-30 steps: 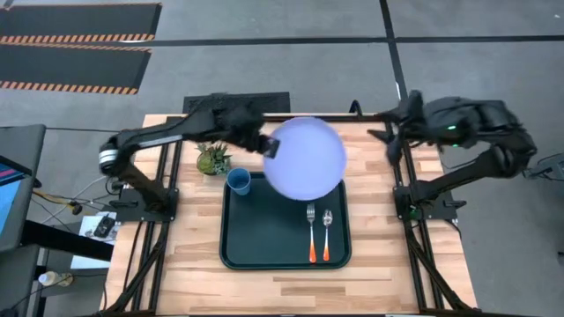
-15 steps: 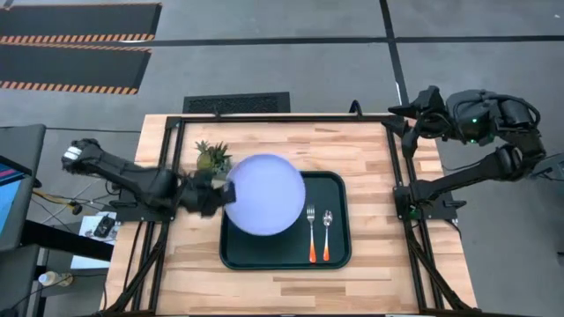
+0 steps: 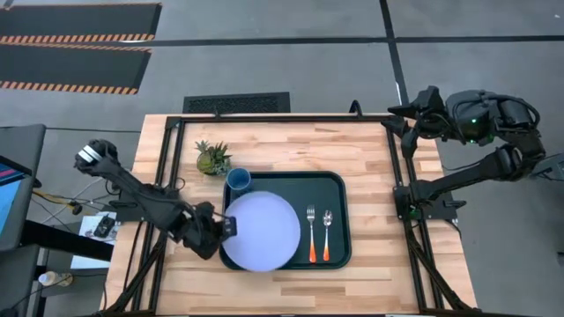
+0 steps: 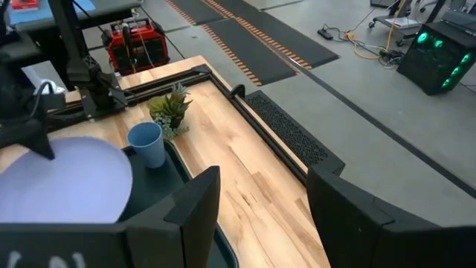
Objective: Pick and place plate/cup/fork/spoon on tray
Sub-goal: Put the purple plate on the black tray to the left of the orange fork
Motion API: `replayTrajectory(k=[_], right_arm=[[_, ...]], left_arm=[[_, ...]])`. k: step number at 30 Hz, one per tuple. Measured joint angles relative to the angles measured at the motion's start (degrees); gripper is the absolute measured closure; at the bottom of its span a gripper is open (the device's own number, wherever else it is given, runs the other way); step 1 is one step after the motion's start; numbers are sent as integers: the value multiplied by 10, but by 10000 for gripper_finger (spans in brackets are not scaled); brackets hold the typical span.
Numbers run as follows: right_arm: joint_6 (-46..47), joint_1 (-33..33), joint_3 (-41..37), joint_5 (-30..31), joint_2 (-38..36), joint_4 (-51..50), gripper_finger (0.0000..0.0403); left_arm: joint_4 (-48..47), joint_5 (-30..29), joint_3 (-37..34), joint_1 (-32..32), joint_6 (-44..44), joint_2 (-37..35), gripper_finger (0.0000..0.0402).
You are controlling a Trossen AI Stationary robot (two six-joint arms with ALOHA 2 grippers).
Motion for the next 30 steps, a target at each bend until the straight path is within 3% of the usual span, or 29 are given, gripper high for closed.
replayTrajectory(k=[4, 10, 17, 21, 30], right_arm=[[0, 0, 0, 0, 0, 0, 179], [0, 0, 0, 0, 0, 0, 179], [-3, 0, 0, 0, 0, 2, 179], [-4, 0, 0, 0, 0, 2, 179], [-1, 0, 0, 0, 0, 2, 179]], left_arm=[[34, 11, 0, -15, -15, 38, 401], [11, -9, -10, 4, 20, 69, 401], [186, 3, -86, 30, 73, 70, 401], [146, -7, -100, 37, 44, 70, 401], [168, 20, -115, 54, 62, 69, 401]])
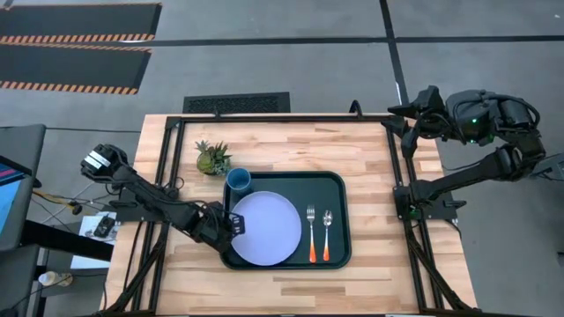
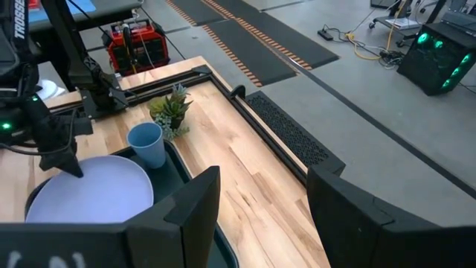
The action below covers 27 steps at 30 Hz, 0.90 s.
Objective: Pick and place plate/cup/fork/spoon on tray
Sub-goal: Put the purple plate on the black tray to the left of the orange fork, then return to Home Position
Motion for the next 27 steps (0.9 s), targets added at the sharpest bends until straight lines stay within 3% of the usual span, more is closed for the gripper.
replayTrajectory(k=[7, 19, 27], right_arm=[[0, 0, 0, 0, 0, 0, 179], [0, 0, 0, 0, 0, 0, 179], [-16, 0, 0, 0, 0, 25, 179]], left_arm=[[0, 20, 0, 3, -4, 0, 390], [-8, 29, 0, 3, -18, 0, 266], [-11, 32, 0, 3, -19, -12, 224]])
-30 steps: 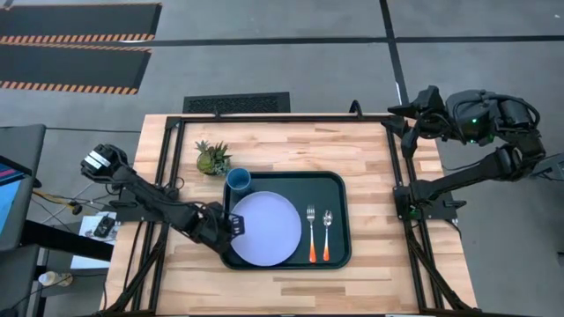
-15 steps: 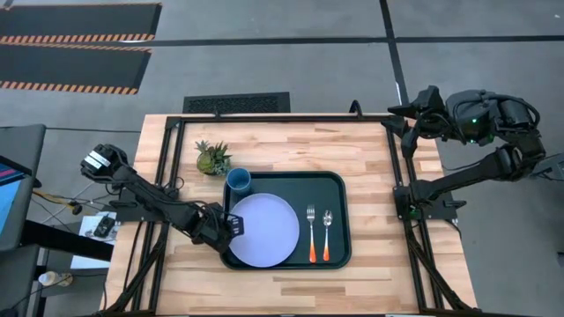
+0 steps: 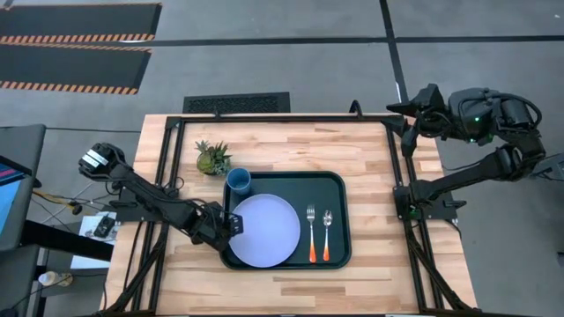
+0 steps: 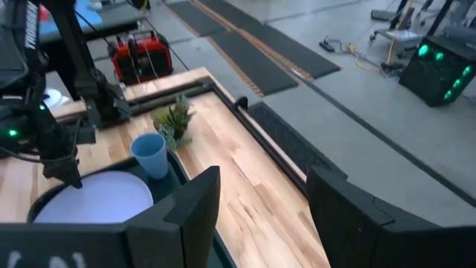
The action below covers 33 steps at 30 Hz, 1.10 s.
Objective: Pick and place plate/cup/fork/spoon on tray
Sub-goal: Return to Home Position
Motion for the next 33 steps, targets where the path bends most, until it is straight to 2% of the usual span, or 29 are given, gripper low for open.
replayTrajectory(k=[6, 9, 11, 12, 15, 17, 20, 23, 25, 29, 33], right_arm=[[-6, 0, 0, -2, 0, 4, 179], [-49, -7, 0, 2, 0, -22, 179], [-44, -10, 0, -20, -3, -42, 179], [-65, -8, 0, -50, -6, -40, 179], [-114, -3, -1, -131, -33, 25, 179], [-132, -6, 0, -139, -57, 55, 179], [-128, -15, -27, -135, -118, 67, 179], [-102, -19, -102, -134, -195, 122, 179], [-96, -18, -174, -140, -248, 190, 179], [-47, -17, -328, -138, -351, 282, 179], [8, -18, -479, -139, -447, 377, 179]], left_arm=[[-7, -23, 0, -1, 16, -81, 219], [-7, -37, 0, -1, 38, -136, 219], [-9, -41, 0, 1, 69, -176, 219], [-9, -42, 0, 2, 92, -197, 219], [-20, -100, 0, 6, 221, -271, 219], [-19, -156, 0, 16, 340, -323, 219], [-47, -186, 0, 46, 500, -403, 219], [-87, -236, 0, 85, 541, -478, 219], [-81, -257, 0, 106, 603, -527, 219], [-69, -251, 0, 136, 721, -617, 219], [-71, -249, -3, 147, 777, -674, 219]])
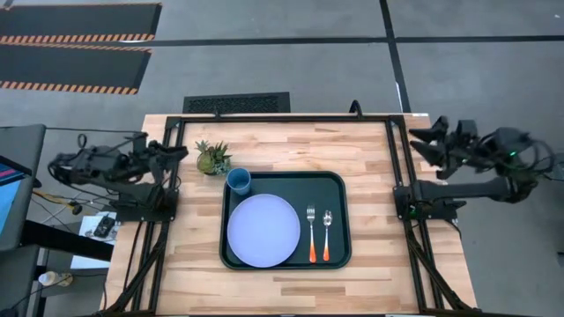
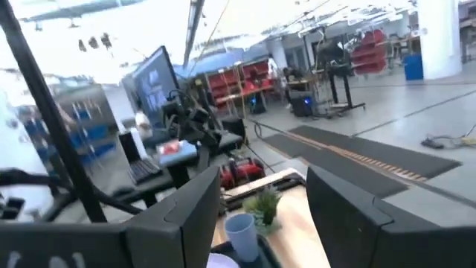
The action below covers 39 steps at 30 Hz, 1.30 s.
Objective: Pick and place plate/cup/fork/spoon on tray
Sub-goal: Return to Home Position
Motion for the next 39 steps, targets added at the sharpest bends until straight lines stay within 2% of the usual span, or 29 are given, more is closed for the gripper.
replayTrajectory(k=[5, 7, 10, 12, 14, 19, 26, 30, 35, 39], right_arm=[[30, 0, -144, 18, -117, 106, 179], [36, 0, -188, 19, -133, 159, 179], [40, 0, -208, 20, -127, 149, 179], [40, -1, -224, 15, -110, 200, 179], [41, 1, -250, -13, -112, 196, 179], [58, -1, -333, -12, -134, 278, 179], [63, -1, -471, -16, -133, 428, 179], [23, 0, -535, -46, -133, 525, 179], [-34, -2, -534, -37, -128, 511, 179], [-42, -10, -534, -9, -128, 478, 179]], left_arm=[[11, -18, -56, 0, 19, -46, 219], [46, -12, -99, 0, 35, -65, 219], [135, 43, -174, 0, 83, -103, 219], [215, 84, -222, 0, 125, -135, 219], [295, 128, -264, 0, 171, -139, 219], [401, 206, -336, -1, 226, -140, 219], [436, 294, -387, 0, 227, -139, 219], [439, 300, -404, 0, 258, -140, 219], [407, 305, -420, 1, 279, -137, 219], [411, 307, -420, 3, 298, -138, 219]])
